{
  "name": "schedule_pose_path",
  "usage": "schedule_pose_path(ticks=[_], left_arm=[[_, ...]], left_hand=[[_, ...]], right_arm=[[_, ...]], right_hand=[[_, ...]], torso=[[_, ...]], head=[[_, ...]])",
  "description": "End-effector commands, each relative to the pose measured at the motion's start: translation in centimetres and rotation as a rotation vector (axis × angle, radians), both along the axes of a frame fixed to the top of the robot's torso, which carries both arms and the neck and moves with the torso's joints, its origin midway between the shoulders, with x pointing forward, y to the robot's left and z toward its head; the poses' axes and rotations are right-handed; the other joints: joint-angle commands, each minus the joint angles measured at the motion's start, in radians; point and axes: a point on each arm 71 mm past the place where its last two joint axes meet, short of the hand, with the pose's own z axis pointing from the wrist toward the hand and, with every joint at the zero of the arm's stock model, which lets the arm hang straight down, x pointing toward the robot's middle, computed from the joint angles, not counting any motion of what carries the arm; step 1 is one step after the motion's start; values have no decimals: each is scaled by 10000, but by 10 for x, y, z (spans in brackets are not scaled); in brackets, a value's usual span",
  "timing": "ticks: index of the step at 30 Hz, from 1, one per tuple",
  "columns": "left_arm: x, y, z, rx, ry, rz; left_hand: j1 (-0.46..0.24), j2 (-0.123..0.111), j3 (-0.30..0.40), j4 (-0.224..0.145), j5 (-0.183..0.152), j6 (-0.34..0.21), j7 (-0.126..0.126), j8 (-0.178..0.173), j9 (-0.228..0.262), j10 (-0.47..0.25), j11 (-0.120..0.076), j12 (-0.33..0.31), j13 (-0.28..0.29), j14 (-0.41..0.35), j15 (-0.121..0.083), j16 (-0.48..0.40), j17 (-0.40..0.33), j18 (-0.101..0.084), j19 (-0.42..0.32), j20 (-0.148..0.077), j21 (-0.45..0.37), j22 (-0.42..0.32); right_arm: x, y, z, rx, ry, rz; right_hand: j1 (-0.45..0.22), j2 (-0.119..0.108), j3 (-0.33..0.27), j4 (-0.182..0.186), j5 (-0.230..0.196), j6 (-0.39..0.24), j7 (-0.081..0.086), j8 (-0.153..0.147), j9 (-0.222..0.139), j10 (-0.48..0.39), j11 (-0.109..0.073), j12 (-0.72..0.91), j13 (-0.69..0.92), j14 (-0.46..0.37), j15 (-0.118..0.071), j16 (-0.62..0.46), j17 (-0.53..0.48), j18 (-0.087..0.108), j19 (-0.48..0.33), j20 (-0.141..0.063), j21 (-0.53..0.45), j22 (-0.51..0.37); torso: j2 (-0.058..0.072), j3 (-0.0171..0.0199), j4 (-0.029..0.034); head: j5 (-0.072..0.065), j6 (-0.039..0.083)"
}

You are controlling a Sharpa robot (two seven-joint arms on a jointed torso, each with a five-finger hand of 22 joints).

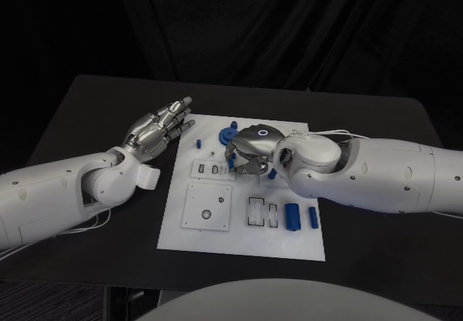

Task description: Assemble the parts on the task board

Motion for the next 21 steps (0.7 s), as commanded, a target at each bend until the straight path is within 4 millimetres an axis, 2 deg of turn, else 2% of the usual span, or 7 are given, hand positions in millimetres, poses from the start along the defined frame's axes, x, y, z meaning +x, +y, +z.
schedule_pose_path(ticks=[1, 8, 10, 18, 21], left_arm=[[-1, -2, 1, -149, -66, -136], [0, -2, 0, -151, -59, -149], [0, -2, 0, -152, -57, -150], [0, -2, -1, -149, -53, -137], [0, -1, -1, -147, -57, -122]], left_hand=[[82, 7, 57, 14, 45, -74, -28, 32, -4, -20, 69, -46, 1, -4, 80, -24, -16, 193, 16, 59, 20, 0], [84, 11, 64, 10, 51, -96, -28, 25, -7, -24, 69, -53, -1, -5, 83, -25, -17, 193, 18, 60, 21, 1], [86, 15, 73, 6, 58, -115, -30, 19, -9, -27, 75, -56, -1, -6, 87, -26, -17, 193, 15, 61, 19, -1], [87, 15, 81, 1, 60, -124, -30, 15, -10, -29, 78, -58, -1, -7, 89, -26, -18, 193, 15, 62, 19, -1], [87, 15, 81, 1, 60, -124, -30, 15, -10, -29, 78, -58, -1, -7, 89, -26, -18, 193, 15, 62, 19, -1]], right_arm=[[0, -1, -4, -331, 124, -168], [0, -1, -6, -407, 185, -180], [1, -1, -6, -409, 189, -188], [0, 0, -6, -336, 161, -118], [0, 0, -6, -246, 112, -66]], right_hand=[[-103, -40, -77, -4, -123, -102, 12, -71, -30, 1061, 65, 26, 2628, 1063, 57, 29, 2634, 182, -6, 63, -75, 2073], [-210, -91, -168, -3, -642, -263, 26, -234, -89, 1061, 80, 26, 2628, 1063, 75, 29, 2634, 189, -17, 88, -114, 2066], [-322, -147, -267, 43, -989, -335, 42, -308, -116, 1061, 94, 26, 2628, 1063, 85, 29, 2634, 188, -12, 98, -120, 2068], [-549, -275, -483, 220, -1735, -853, 51, -666, -308, 1061, 105, 26, 2628, 1063, 98, 29, 2634, 186, 4, 114, -129, 2074], [-618, -346, -546, 292, -1811, -963, 41, -739, -362, 1061, 99, 26, 2628, 1063, 95, 29, 2634, 183, 13, 111, -122, 2078]], torso=[[1, 3, -3], [0, 4, -2], [2, 4, 3], [1, 2, 3], [-3, 4, 0]], head=[[-6, -16], [-3, -30], [2, -33], [16, -33], [28, -33]])
